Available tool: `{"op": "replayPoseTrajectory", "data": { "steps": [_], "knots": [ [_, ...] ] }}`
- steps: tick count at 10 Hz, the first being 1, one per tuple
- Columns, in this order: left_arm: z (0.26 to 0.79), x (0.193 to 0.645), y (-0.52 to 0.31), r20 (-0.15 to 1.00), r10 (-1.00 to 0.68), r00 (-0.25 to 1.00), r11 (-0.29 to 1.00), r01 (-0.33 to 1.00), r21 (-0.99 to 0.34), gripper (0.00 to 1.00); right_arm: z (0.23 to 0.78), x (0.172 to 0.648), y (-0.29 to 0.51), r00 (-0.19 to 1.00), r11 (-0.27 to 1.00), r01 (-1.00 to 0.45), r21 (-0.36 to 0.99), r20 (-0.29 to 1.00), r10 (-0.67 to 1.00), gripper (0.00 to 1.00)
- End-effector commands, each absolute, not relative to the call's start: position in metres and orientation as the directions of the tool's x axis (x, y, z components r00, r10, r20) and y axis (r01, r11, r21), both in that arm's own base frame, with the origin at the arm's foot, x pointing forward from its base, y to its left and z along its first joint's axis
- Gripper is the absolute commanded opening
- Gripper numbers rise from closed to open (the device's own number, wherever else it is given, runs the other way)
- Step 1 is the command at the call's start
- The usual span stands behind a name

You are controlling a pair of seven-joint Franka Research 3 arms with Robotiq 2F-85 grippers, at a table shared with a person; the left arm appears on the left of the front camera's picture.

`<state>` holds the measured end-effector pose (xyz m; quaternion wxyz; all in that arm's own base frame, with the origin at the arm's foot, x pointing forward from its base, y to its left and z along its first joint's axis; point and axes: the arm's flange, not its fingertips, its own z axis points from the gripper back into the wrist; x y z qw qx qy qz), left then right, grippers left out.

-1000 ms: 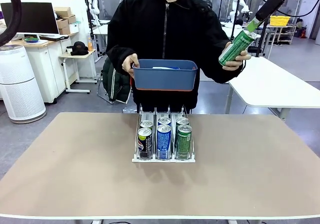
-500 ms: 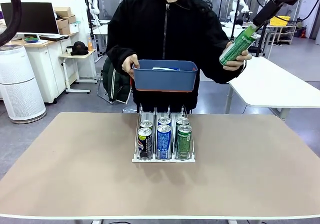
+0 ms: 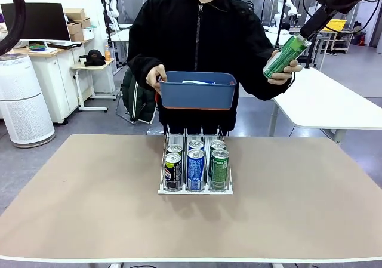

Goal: Fill the beverage cans into the dispenser.
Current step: Pick up the Sprite handed by the human.

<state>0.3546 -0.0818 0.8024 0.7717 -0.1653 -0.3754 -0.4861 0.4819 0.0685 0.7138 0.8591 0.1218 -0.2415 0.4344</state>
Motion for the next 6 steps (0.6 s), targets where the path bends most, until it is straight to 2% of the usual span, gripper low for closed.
{"op": "replayPoseTrajectory", "data": {
  "steps": [1, 6],
  "knots": [
    [0.802, 0.354, -0.082, 0.743, -0.623, 0.245, 0.467, 0.879, 0.101, 1.0, 0.709, 0.483, 0.067, 0.532, 0.596, -0.801, 0.055, 0.523, 0.666, 1.0],
    [0.802, 0.354, -0.082, 0.743, -0.623, 0.245, 0.467, 0.879, 0.101, 1.0, 0.696, 0.49, 0.069, 0.542, 0.588, -0.803, 0.096, 0.527, 0.655, 1.0]
  ]
}}
